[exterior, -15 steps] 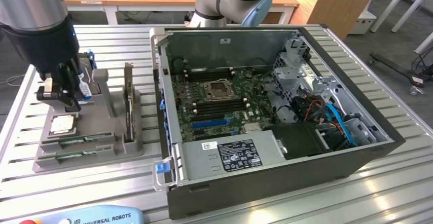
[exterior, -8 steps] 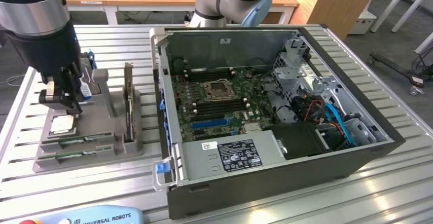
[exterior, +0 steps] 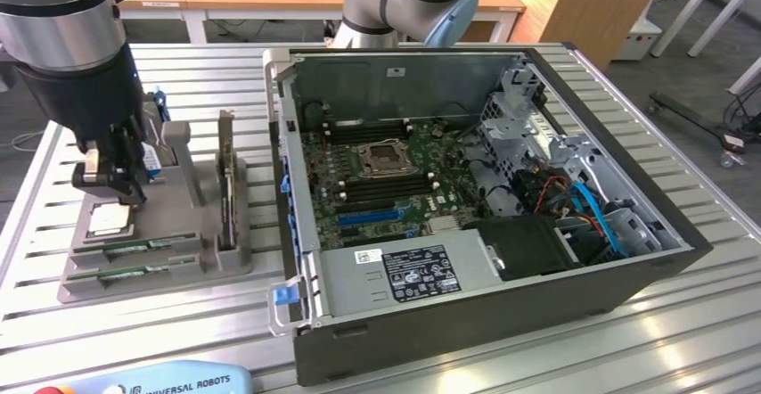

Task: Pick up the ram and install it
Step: 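Pick up the ram and move it above insertion slot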

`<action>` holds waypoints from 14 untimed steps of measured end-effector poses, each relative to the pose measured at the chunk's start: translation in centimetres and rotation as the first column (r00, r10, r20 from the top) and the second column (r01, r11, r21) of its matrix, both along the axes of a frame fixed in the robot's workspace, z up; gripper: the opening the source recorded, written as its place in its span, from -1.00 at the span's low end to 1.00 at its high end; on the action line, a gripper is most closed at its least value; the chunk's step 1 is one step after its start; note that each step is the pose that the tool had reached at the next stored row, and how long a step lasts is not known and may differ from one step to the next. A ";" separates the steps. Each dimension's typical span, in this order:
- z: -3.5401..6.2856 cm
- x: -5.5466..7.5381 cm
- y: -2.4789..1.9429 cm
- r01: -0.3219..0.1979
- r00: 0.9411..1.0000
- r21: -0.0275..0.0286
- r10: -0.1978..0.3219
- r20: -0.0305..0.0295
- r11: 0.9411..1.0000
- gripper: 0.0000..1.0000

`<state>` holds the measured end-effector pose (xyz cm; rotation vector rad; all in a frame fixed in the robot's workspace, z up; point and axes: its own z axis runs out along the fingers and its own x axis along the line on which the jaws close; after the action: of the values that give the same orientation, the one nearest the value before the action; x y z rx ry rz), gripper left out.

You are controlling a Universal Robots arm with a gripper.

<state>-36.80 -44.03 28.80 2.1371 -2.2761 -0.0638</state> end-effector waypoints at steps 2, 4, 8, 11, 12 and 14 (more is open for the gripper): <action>-0.17 0.0 0.00 0.000 1.000 0.000 0.000 0.000 1.000 -0.29; -0.34 0.0 0.00 0.000 1.000 0.000 0.000 0.000 1.000 -0.29; -0.66 0.0 0.00 0.000 1.000 0.000 0.000 0.000 1.000 -0.29; -0.86 0.0 0.00 0.000 1.000 0.000 0.000 0.000 1.000 -0.29; -0.92 0.0 0.00 0.000 1.000 0.000 0.000 0.000 1.000 -0.29; -1.06 0.0 0.00 0.000 1.000 0.000 0.000 0.000 1.000 -0.29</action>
<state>-36.80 -44.03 27.75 2.1371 -2.2760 -0.0638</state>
